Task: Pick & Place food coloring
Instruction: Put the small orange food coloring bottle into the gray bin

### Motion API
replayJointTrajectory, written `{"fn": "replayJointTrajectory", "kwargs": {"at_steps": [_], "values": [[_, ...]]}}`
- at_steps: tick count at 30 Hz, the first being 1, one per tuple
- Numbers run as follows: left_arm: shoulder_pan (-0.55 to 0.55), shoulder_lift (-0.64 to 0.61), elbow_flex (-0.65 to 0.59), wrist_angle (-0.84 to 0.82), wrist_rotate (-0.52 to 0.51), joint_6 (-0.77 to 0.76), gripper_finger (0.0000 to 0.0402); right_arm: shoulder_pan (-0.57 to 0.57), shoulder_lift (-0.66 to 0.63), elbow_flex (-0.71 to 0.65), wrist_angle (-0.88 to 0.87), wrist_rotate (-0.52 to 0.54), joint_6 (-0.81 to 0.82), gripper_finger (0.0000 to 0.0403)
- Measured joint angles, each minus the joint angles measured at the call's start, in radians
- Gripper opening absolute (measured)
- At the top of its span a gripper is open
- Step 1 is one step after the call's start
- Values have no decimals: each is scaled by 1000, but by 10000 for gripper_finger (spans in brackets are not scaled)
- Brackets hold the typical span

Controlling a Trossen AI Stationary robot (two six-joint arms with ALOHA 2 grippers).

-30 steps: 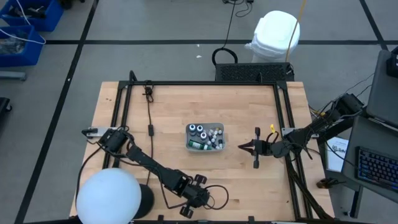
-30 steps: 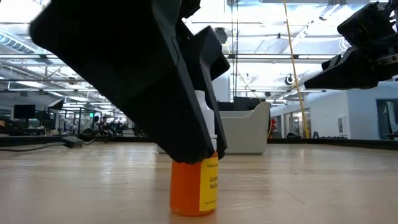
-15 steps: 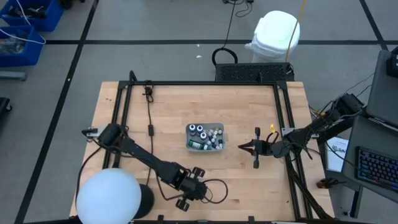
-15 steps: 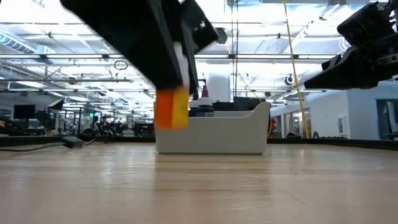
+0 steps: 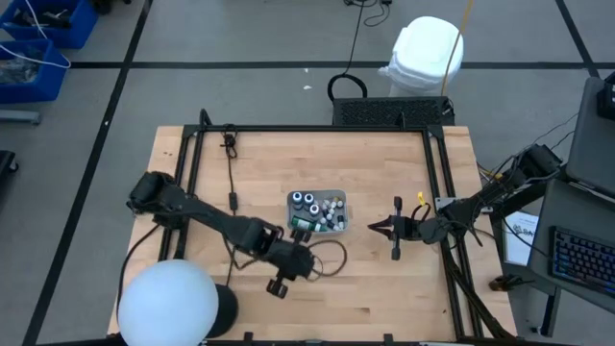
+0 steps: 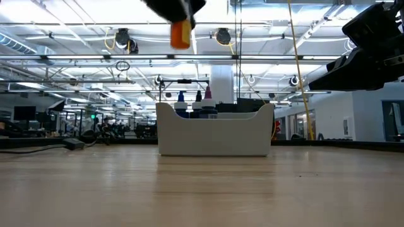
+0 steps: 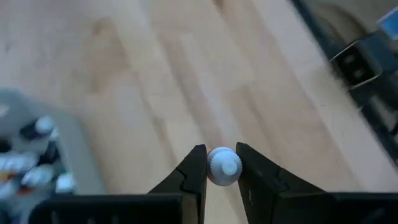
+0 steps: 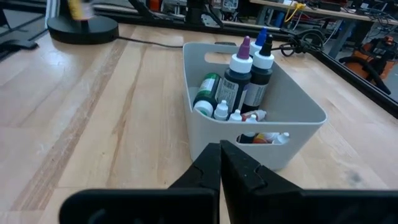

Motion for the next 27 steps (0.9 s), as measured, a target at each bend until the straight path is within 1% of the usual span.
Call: {"fn": "replayJointTrajectory", "kwargs": {"at_steps": [4,9,12,14,16,18,21,24,27], "values": [[38,-76,-104,36,-1,-9,69,0,0,0,-7,0,5,0],[89,-203,-316,167,1,-60,69,0,0,0,-7,0,17,0],[114,-269,-420,254,-1,-133,69,0,0,0,-7,0,24,0],[129,-288,-453,267,1,-201,69,0,0,0,-5,0,25,0],[138,-286,-456,255,-8,-240,69,0,0,0,-3,0,25,0],[141,-279,-439,226,-31,-243,69,0,0,0,-1,0,25,0],[143,-245,-368,216,-34,-218,69,0,0,0,0,0,25,0],[155,-182,-243,152,-33,-143,69,0,0,0,0,-1,25,0],[178,-103,-106,60,-69,-25,69,0,0,0,-1,0,24,0]]}}
